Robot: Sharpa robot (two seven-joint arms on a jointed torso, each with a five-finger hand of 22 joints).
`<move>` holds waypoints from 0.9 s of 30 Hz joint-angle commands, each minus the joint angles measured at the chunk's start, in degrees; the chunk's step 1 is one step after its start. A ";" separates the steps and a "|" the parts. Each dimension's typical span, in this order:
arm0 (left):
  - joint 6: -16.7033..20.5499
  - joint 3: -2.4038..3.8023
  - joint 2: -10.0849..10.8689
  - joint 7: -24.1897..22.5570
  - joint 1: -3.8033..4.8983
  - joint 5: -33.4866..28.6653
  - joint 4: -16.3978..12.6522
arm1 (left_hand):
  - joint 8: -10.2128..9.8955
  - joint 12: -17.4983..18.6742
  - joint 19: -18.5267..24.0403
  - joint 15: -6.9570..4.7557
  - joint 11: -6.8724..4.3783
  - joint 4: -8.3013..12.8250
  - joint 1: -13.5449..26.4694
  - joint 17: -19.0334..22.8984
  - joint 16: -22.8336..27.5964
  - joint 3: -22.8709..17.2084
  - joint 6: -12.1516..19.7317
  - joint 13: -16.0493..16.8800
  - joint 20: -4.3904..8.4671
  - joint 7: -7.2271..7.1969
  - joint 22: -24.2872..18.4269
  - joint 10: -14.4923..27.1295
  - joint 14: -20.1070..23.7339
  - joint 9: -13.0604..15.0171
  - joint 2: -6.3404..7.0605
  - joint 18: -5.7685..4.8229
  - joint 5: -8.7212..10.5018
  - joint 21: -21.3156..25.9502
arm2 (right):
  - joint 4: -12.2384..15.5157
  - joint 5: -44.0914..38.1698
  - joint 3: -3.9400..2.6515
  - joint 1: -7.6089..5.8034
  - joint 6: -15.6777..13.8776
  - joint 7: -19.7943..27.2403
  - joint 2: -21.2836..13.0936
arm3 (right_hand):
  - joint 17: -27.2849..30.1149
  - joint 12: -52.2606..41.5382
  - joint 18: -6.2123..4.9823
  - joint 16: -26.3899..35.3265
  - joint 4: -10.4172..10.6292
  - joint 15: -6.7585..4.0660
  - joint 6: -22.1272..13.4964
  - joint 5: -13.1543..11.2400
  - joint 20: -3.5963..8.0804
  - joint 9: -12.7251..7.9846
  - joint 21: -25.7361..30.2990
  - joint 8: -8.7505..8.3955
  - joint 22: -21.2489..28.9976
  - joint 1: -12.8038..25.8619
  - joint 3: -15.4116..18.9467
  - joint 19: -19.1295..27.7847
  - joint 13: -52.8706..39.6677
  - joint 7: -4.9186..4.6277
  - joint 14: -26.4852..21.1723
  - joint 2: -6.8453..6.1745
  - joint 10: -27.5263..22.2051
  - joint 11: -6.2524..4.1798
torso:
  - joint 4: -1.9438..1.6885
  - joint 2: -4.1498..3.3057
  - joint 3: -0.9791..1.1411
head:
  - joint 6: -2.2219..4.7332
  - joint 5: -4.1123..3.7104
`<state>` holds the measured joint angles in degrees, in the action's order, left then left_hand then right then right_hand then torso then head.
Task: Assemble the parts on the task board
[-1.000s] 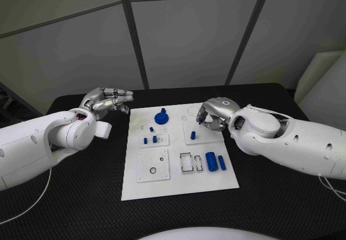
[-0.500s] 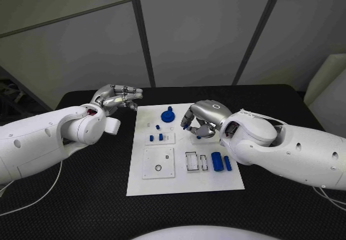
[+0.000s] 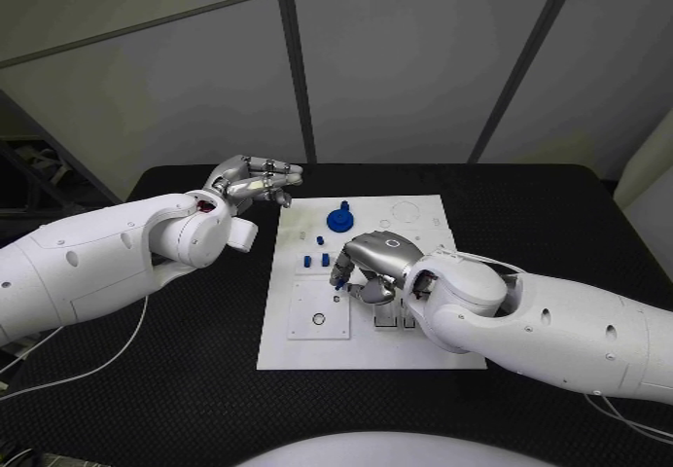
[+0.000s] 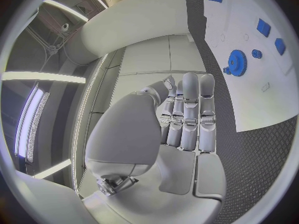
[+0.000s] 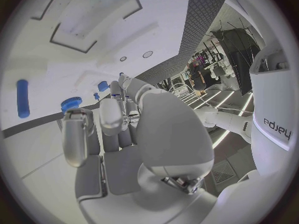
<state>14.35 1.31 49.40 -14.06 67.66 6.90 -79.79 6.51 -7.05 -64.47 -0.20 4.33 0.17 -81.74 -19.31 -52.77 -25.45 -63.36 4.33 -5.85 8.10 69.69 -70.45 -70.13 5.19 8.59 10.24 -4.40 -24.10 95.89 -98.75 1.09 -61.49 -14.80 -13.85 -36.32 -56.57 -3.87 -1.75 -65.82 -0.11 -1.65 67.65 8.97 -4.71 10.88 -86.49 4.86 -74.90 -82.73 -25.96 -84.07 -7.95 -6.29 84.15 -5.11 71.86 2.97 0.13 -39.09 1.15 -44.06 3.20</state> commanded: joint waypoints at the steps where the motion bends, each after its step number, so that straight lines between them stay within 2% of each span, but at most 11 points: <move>1: -1.07 0.07 -0.15 0.02 0.11 -0.41 0.03 | -0.32 0.32 0.38 0.09 0.14 0.20 0.52 0.08 0.36 -0.10 0.04 0.07 -0.08 0.25 -0.08 0.06 0.23 0.05 0.10 0.16 0.20 0.35 | -0.51 -1.23 0.13 0.12 2.01 0.86 0.43 | 0.09 0.39 0.85 -0.20 -0.26 -0.33 0.13 0.25 0.52 0.03 -0.20 -0.19 -12.28 0.45 0.01 -4.20 -0.01 -0.18 0.69 -0.05 -0.04 -0.02 | 0.09 -0.01 0.04 | -0.44 0.67; 14: -1.36 0.07 -0.22 0.26 0.11 -0.41 0.13 | -0.38 0.37 0.40 0.12 0.18 0.19 0.58 0.12 0.46 -0.10 0.12 0.07 -0.11 0.29 -0.14 0.12 0.26 0.04 0.08 0.15 0.23 0.43 | -1.02 -2.00 0.28 0.33 3.78 0.69 1.21 | 0.20 0.40 0.83 -0.20 -0.37 -0.29 0.05 0.24 0.51 0.03 -0.16 -0.30 -12.25 0.67 -0.05 -4.17 0.12 -0.24 0.67 0.02 -0.19 0.05 | 0.06 -0.06 0.06 | -1.21 1.11; 27: -1.65 0.07 -0.29 0.55 0.11 -0.41 0.31 | -0.41 0.39 0.41 0.14 0.20 0.17 0.64 0.13 0.51 -0.09 0.14 0.08 -0.13 0.30 -0.17 0.14 0.27 0.04 0.06 0.15 0.25 0.47 | -1.10 -2.28 0.29 0.36 4.80 0.70 1.32 | 0.22 0.37 0.85 -0.23 -0.40 -0.28 0.08 0.23 0.50 0.06 -0.22 -0.32 -12.30 0.84 -0.07 -4.20 0.18 -0.25 0.66 0.11 -0.21 0.06 | 0.02 -0.02 0.04 | -1.36 1.37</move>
<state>13.50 1.32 49.18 -13.50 67.68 6.79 -79.47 6.30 -7.05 -64.47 -0.19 4.32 0.16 -81.74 -19.25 -52.38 -25.45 -63.36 4.32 -5.85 8.09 69.61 -70.45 -70.13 5.18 8.59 10.24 -4.41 -23.88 94.76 -100.43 1.38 -61.05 -10.96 -13.57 -35.05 -56.44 -3.65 -1.75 -65.78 -0.11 -1.64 67.65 8.94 -4.71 10.87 -86.49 4.58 -74.90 -82.66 -25.96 -84.07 -7.75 -6.30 84.14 -5.05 71.85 2.98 0.18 -39.12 1.21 -45.39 4.55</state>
